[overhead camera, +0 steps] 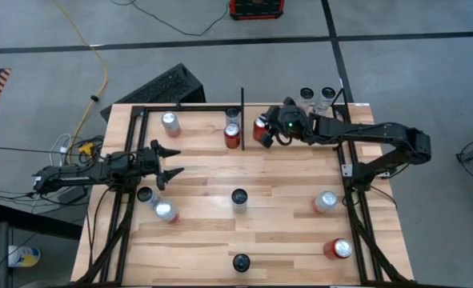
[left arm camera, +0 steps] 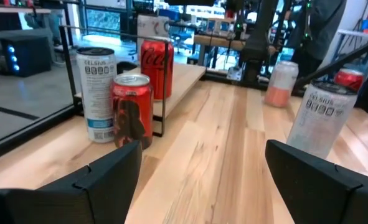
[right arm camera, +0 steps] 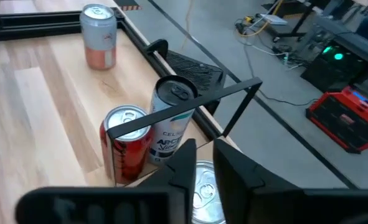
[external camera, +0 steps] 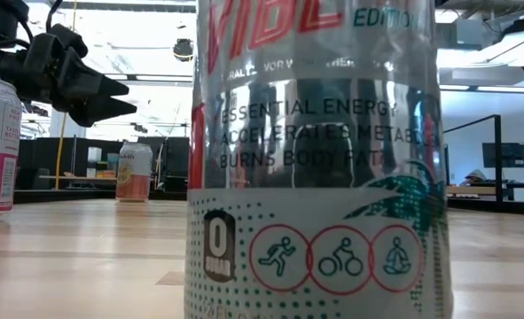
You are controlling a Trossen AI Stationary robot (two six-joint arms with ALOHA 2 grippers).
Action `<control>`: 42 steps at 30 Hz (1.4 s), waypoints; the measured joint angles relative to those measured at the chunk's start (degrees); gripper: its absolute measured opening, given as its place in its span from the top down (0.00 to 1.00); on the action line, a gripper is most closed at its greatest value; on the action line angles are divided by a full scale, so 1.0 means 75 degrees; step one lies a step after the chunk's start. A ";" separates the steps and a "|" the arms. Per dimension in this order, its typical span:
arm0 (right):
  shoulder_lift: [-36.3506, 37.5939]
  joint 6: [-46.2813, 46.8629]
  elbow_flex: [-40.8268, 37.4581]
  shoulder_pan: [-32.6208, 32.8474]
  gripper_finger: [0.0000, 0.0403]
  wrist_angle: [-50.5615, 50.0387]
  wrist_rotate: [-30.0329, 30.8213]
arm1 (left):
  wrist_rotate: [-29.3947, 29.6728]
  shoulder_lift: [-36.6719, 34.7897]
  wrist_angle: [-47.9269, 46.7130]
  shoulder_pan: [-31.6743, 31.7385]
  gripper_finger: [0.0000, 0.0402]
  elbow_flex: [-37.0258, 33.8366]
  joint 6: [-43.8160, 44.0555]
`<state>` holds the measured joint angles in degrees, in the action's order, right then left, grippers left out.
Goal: Place canned beverage on shelf
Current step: Put the red soda can on the shelf
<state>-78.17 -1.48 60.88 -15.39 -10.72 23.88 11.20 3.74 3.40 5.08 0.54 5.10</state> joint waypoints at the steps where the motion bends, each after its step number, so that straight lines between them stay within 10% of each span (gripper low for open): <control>1: 0.0000 -0.0002 0.0000 -0.0029 0.75 0.0001 -0.0116 | -0.0014 0.0001 -0.0007 0.0000 0.19 0.0000 -0.0052; 18: 0.0015 0.1224 0.0000 -0.0615 0.21 -0.0199 -0.0437 | -0.0038 -0.0002 0.0002 0.0000 0.19 -0.0015 -0.0128; 42: -0.1076 0.2493 0.0044 -0.0912 0.17 0.0180 -0.0123 | -0.0047 -0.0002 0.0006 0.0000 0.19 -0.0020 -0.0130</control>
<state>-86.24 17.21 61.21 -22.23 -9.37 22.96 10.85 3.73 3.44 5.08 0.38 4.12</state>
